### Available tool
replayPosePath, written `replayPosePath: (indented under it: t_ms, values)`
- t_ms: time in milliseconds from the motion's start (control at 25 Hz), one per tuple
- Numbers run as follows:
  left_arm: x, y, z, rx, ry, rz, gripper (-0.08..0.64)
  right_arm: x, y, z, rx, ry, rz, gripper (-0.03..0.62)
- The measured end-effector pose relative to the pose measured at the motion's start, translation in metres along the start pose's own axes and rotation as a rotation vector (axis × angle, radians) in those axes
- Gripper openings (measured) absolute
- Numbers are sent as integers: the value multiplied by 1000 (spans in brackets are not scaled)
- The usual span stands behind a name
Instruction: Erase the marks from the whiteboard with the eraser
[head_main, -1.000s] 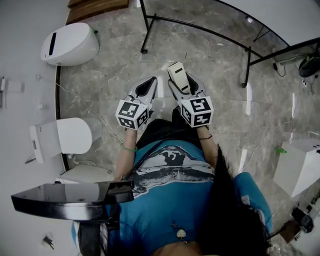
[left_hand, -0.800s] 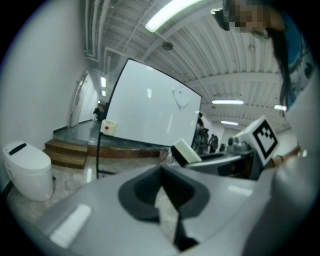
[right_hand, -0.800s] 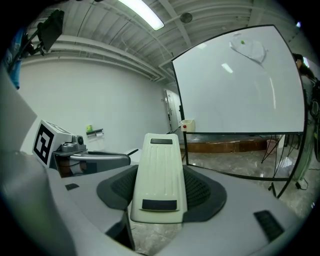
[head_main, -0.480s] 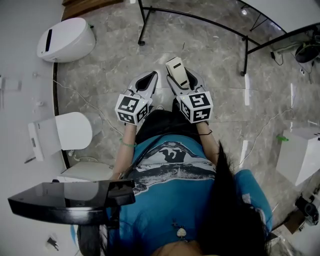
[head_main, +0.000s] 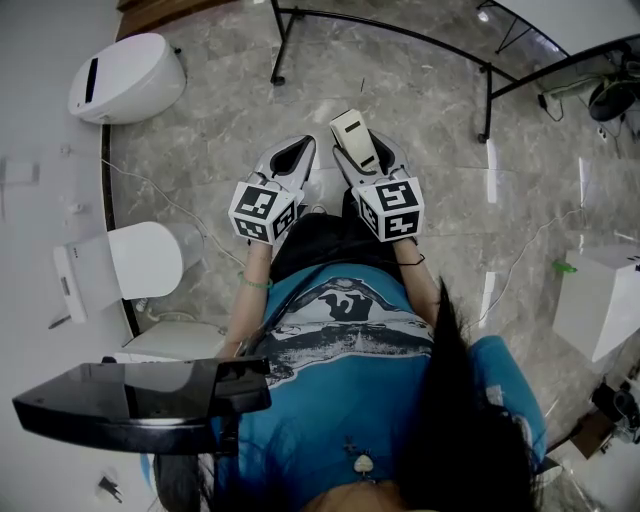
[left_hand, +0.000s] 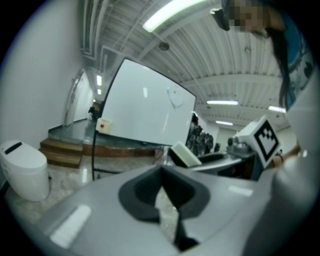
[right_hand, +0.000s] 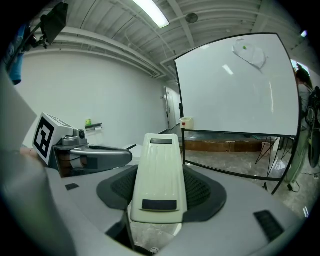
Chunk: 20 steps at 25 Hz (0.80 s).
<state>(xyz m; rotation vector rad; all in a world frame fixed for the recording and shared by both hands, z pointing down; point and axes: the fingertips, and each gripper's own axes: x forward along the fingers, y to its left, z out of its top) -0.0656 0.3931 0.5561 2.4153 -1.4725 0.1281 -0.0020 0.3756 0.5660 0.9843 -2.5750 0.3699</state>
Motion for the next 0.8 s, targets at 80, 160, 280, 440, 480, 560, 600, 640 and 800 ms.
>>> replayPosePath:
  t_ms: [80,160,280,440,480,560,600,640,800]
  values:
    - [2,-1,0,-1,-1,-4,5,-1,-2,-1,-1,5,-5,264]
    - [4,-1,0,-2,-1,-8,5,-2,-4,-2,-1,9,-10,264]
    - [8,-2,-1,-3,3,-14,5,-1,-8,-3,3,14,-17,264]
    - [13,-1,-3,-10,13,-23,5,2,-10,-3,3,27,-19,264]
    - [14,0,-3,-13,15,-24,5,2,-9,-4,2,31,-18,264]
    - [15,1,-3,-17,17,-24,5,4,-8,-4,-3,40,-15,264]
    - [16,2,-3,-18,18,-25,5,5,-8,-5,-5,44,-14,264]
    - [17,2,-3,-19,18,-25,5,6,-9,-5,-6,47,-14,264]
    - [23,4,-7,-20,24,-31,5,9,-14,-9,-3,54,-18,264]
